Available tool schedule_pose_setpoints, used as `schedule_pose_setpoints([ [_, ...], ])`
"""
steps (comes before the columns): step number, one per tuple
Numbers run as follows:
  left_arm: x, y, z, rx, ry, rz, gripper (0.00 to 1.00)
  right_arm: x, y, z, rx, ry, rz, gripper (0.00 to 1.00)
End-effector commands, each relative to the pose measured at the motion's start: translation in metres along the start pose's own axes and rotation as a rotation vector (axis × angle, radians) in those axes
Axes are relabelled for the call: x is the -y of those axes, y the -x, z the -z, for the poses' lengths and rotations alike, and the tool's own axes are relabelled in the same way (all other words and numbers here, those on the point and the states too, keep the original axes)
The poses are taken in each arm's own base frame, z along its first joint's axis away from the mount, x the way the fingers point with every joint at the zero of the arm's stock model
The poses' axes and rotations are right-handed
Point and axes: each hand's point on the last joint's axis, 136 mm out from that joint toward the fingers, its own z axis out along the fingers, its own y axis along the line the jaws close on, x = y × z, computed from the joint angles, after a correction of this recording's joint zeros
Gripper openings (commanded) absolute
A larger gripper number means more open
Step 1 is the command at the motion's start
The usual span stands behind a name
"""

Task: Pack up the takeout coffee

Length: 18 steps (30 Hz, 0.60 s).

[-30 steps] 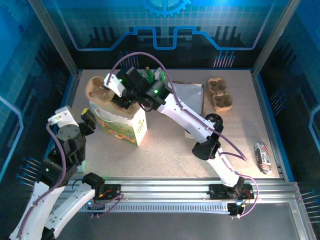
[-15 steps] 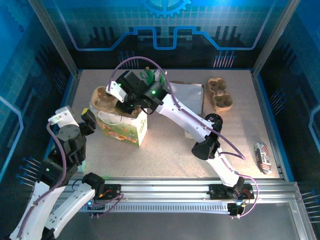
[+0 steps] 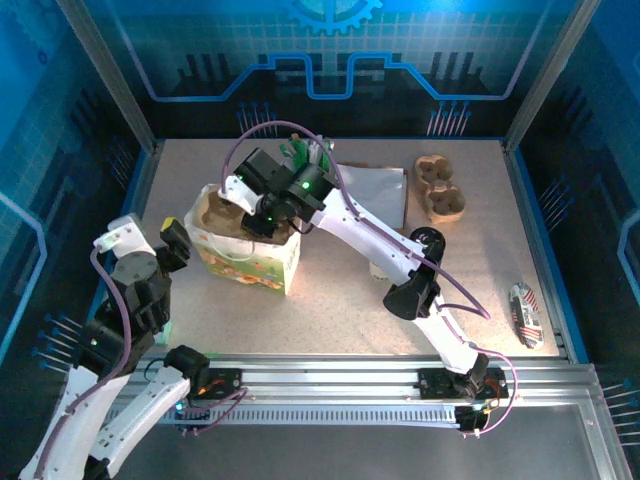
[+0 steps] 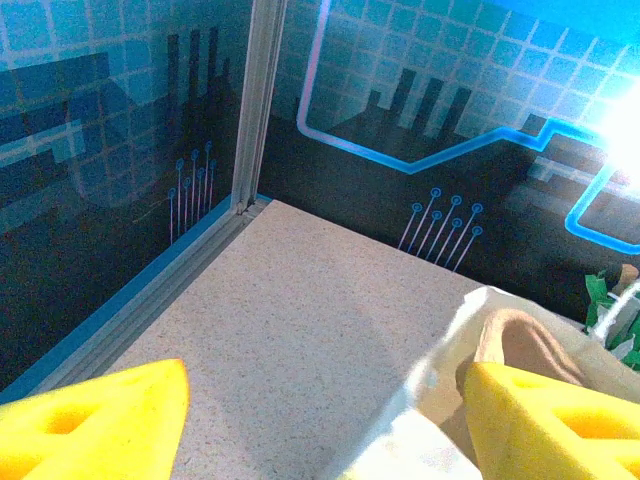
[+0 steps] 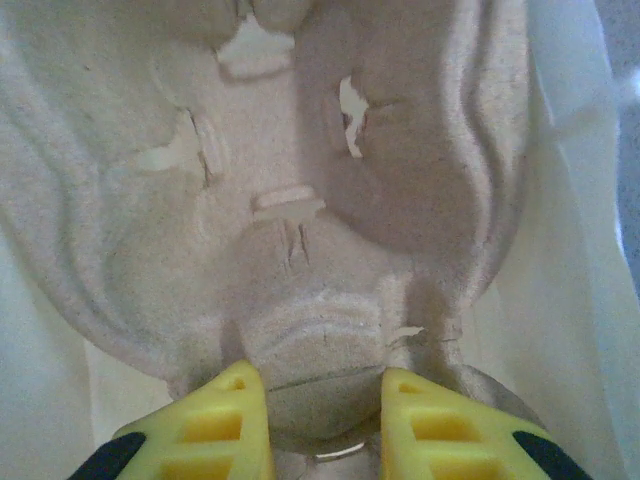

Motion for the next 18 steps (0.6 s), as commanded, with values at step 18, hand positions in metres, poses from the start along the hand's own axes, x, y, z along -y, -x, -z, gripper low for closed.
schedule_pose_setpoints([
  [18, -0.002, 0.0, -0.001, 0.018, 0.006, -0.002, 0.74, -0.004, -0.038, 0.056, -0.094, -0.008, 0.057, 0.24],
])
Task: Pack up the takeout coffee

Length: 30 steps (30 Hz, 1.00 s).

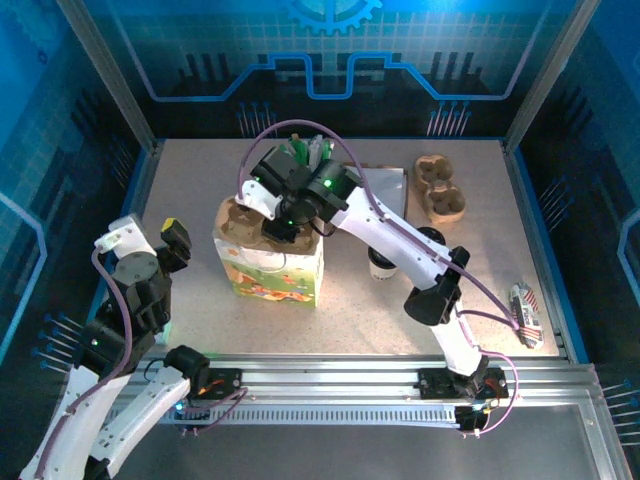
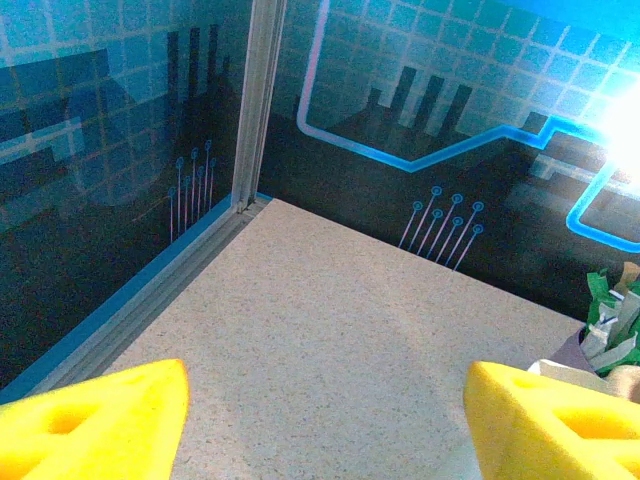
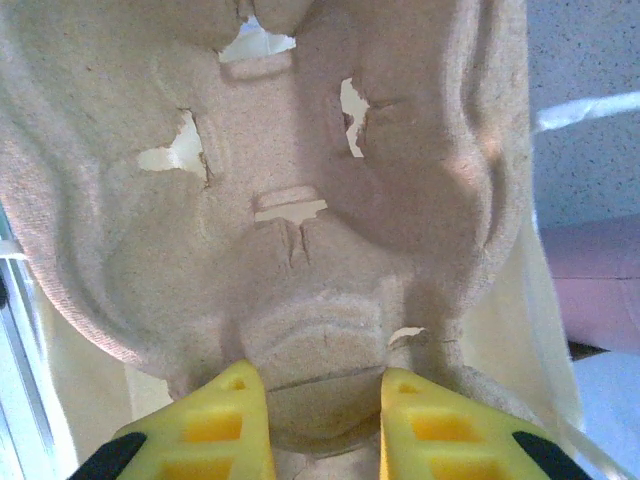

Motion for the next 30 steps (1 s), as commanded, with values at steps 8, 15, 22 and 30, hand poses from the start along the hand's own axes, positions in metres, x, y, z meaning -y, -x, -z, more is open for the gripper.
schedule_pose_setpoints([
  [8, -0.003, 0.0, 0.0, 0.015, 0.007, -0.006, 0.74, 0.0, -0.025, -0.011, -0.104, -0.016, 0.022, 0.23],
  [15, -0.001, -0.001, -0.001, 0.015, 0.001, -0.012, 0.74, -0.001, -0.033, -0.018, -0.143, -0.016, 0.014, 0.23],
  [22, 0.0, -0.002, -0.001, 0.013, -0.002, -0.014, 0.74, 0.005, -0.032, -0.029, -0.148, -0.009, -0.001, 0.22],
  [30, 0.0, -0.004, -0.002, 0.008, -0.003, -0.019, 0.74, -0.012, -0.01, -0.036, -0.1, 0.021, 0.011, 0.21],
])
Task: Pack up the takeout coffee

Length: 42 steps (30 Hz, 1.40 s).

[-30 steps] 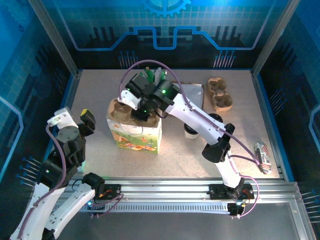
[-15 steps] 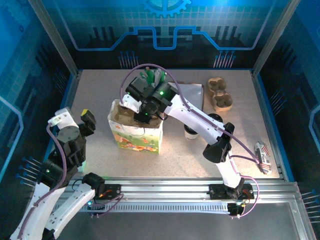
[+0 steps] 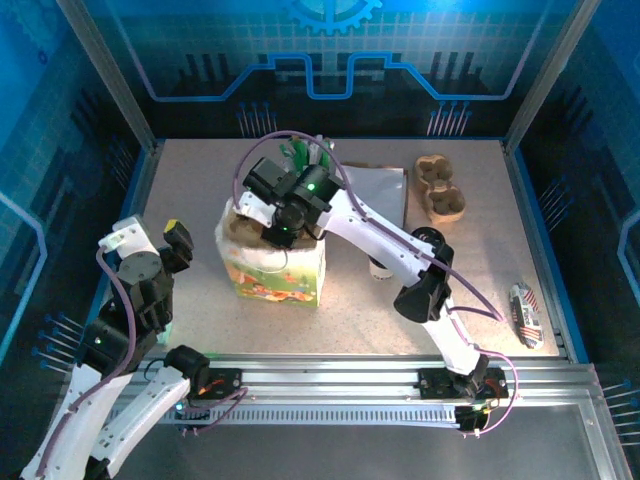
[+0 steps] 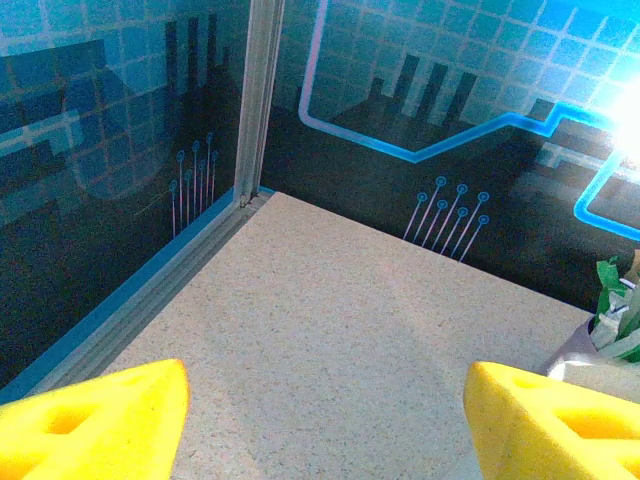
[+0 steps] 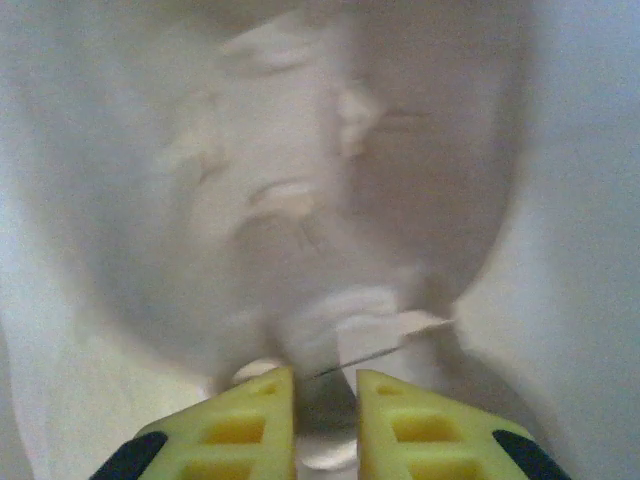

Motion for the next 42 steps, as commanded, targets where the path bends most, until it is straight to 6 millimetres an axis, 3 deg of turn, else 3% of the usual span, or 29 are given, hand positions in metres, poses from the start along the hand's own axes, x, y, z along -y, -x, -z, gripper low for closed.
schedule_pose_setpoints([
  [1, 0.0, 0.003, 0.0, 0.02, -0.007, -0.004, 0.74, -0.013, 0.006, 0.005, 0.016, 0.031, 0.01, 0.21],
  [9, 0.001, 0.002, 0.0, 0.017, -0.01, -0.007, 0.74, -0.002, -0.01, -0.008, -0.046, 0.013, -0.01, 0.22],
  [23, 0.005, 0.001, -0.001, 0.008, -0.023, -0.012, 0.74, -0.003, -0.025, -0.03, -0.126, 0.052, -0.004, 0.22],
  [30, 0.01, -0.002, -0.005, -0.006, -0.04, -0.019, 0.74, 0.005, 0.003, 0.027, 0.04, 0.014, -0.022, 0.28],
  [34, 0.012, 0.0, -0.005, -0.006, -0.045, -0.016, 0.75, 0.006, 0.013, 0.051, 0.109, -0.002, -0.027, 0.44],
  [36, 0.014, 0.001, -0.005, -0.007, -0.058, -0.019, 0.77, 0.009, 0.014, 0.059, 0.124, -0.015, -0.026, 0.46],
  [42, 0.03, 0.007, -0.007, -0.042, -0.101, -0.051, 0.88, 0.019, 0.016, 0.09, 0.188, -0.076, -0.054, 0.62],
])
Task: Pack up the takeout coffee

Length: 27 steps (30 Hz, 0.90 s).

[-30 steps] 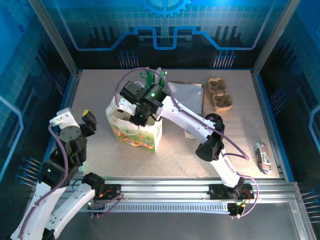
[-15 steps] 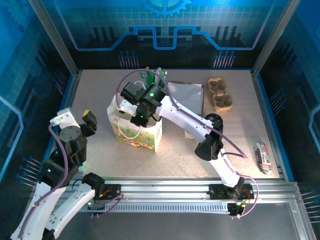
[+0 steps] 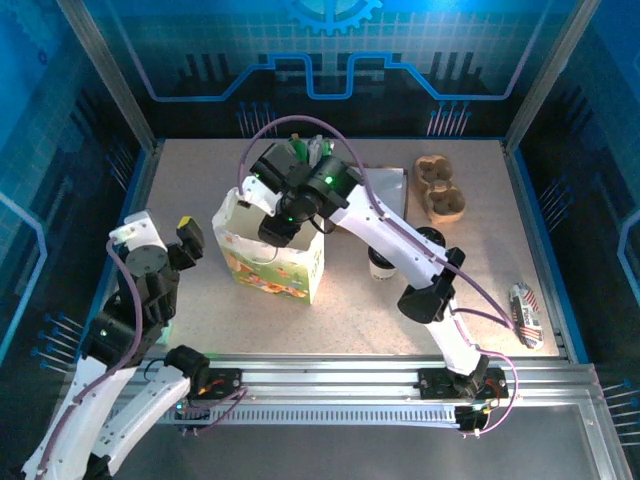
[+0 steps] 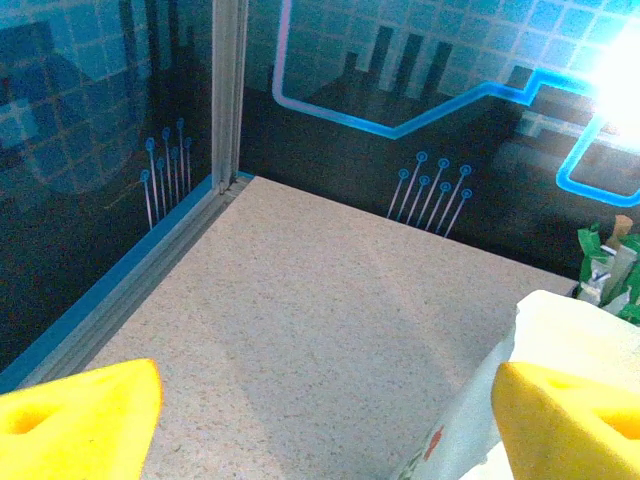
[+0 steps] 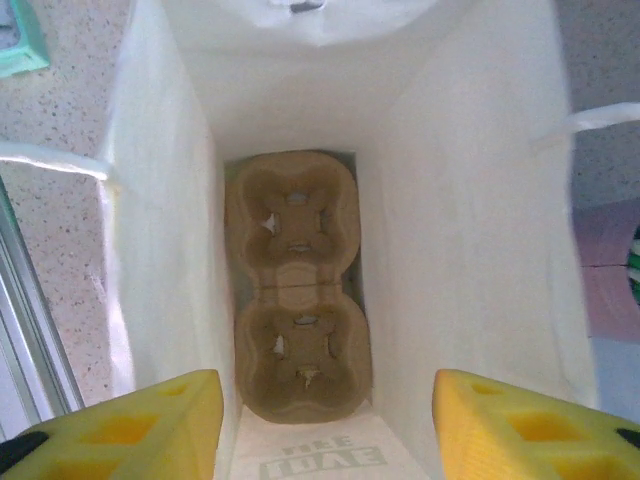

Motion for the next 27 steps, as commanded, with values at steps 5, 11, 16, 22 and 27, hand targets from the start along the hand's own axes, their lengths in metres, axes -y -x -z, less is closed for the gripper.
schedule_pose_setpoints([
  [5, 0.04, 0.023, -0.007, -0.081, -0.115, -0.072, 0.92, 0.026, 0.01, 0.073, 0.147, -0.135, -0.081, 0.74],
  [11, 0.07, 0.007, -0.034, -0.326, -0.195, -0.125, 0.95, 0.043, -0.008, 0.09, 0.148, -0.176, -0.204, 0.88],
  [16, 0.083, -0.015, -0.055, -0.506, -0.182, -0.194, 0.95, 0.055, -0.031, 0.091, 0.153, -0.182, -0.3, 1.0],
  [22, 0.076, -0.04, -0.074, -0.64, -0.14, -0.171, 0.89, 0.054, -0.054, 0.084, 0.151, -0.151, -0.357, 1.0],
  [27, 0.072, -0.057, -0.081, -0.716, -0.132, -0.136, 0.76, 0.053, -0.067, 0.07, 0.124, -0.138, -0.387, 1.0],
])
